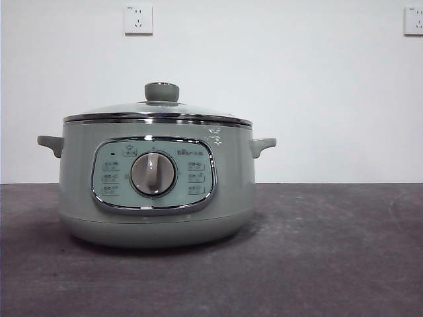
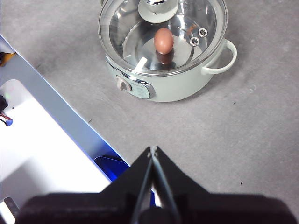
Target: Pick up the egg,open the lid,put the egg in the pot,close the lid
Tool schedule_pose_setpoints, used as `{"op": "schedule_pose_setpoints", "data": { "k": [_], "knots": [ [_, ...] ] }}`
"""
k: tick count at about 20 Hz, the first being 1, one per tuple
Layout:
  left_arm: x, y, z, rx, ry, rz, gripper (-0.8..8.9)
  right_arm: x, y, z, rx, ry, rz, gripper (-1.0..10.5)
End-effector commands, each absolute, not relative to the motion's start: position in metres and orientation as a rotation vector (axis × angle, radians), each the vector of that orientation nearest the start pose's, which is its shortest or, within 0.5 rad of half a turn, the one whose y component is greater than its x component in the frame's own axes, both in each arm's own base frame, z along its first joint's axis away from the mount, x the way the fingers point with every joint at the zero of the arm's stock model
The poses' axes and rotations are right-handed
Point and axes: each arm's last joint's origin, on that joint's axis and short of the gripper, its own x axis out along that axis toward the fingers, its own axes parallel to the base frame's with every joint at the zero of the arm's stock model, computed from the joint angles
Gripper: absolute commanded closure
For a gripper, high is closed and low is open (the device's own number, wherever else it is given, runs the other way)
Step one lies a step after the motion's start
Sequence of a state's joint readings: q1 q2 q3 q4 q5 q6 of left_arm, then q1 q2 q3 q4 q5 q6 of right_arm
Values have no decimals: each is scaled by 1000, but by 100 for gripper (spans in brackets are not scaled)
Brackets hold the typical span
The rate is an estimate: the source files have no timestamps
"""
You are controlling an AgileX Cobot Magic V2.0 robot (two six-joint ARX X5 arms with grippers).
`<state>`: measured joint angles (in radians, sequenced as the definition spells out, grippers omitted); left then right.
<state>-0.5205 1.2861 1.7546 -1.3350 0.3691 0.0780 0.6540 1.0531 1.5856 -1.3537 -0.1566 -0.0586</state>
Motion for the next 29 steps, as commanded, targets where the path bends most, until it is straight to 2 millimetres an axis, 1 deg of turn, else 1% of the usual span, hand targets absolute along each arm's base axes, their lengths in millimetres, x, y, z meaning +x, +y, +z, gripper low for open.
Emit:
{"op": "schedule_pose_setpoints", "data": {
  "k": [1,8,12,13,15,17,19,20,21,23,26,28,29],
  "knots": [
    [164,-107,447,151,886,-871,816,103,85,438,-252,808,782,946],
    [165,-108,448,150,871,-872,817,102,84,438,-252,806,782,946],
    [168,-109,451,147,824,-876,817,101,84,438,-251,804,782,946],
    [170,-108,452,181,792,-862,816,101,84,438,-251,804,782,946],
    [174,-98,462,213,667,-758,817,101,84,438,-251,804,782,946],
    [173,-83,478,214,487,-701,817,101,83,438,-251,803,782,946],
    [164,-63,489,213,303,-627,816,101,83,439,-250,801,782,946],
    [159,-55,490,208,228,-583,816,101,83,439,-250,801,782,946],
    [152,-46,487,205,156,-533,817,101,83,438,-251,801,782,946],
    [141,-30,468,205,38,-429,816,101,83,439,-250,801,782,946],
    [125,-15,419,213,-65,-269,817,101,83,438,-250,802,782,946],
    [118,-9,380,212,-84,-148,817,101,83,438,-250,802,782,946],
    [115,-8,361,211,-76,-116,817,101,83,439,-250,801,782,946]
  ]
}}
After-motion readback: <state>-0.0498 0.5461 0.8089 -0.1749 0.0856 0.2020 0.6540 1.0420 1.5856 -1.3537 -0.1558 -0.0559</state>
